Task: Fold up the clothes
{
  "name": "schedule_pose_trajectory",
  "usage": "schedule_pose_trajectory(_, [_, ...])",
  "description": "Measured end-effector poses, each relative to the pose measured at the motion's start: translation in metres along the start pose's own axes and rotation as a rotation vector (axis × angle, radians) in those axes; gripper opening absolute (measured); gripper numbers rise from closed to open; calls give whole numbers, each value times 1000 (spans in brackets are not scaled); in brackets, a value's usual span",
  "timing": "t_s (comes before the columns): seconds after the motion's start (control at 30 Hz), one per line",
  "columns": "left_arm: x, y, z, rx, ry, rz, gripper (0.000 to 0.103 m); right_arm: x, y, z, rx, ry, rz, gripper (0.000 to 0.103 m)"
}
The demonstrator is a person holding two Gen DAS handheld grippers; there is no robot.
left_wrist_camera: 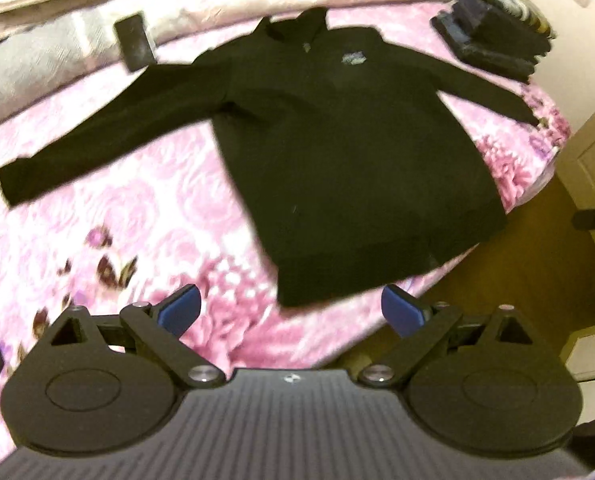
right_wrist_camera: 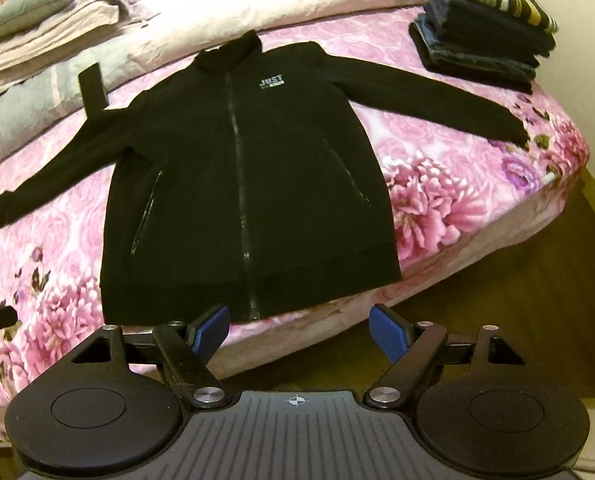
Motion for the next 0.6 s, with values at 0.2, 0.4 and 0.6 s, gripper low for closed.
schedule_pose_trajectory(0.2, [12, 5, -1, 14, 15, 60, 95, 17, -4, -4, 11, 25, 6, 80])
schedule_pose_trajectory(0.4, [17, 5, 0, 5, -17, 53, 94, 35, -5, -10, 14, 42, -3, 80])
schedule_pose_trajectory(0.6, [17, 11, 0, -79, -36, 59, 94, 47, -6, -16, 15, 47, -15, 80])
Point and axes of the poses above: each gripper's, at about its wrist camera, not at the fingertips, and y roughly against the way its jaws point, x to its left, z to its top, the point moved 5 cm from there along -y, roughly the way its jaws point, and after that the axes turned 12 degrees about z, right-handed, at the moved point
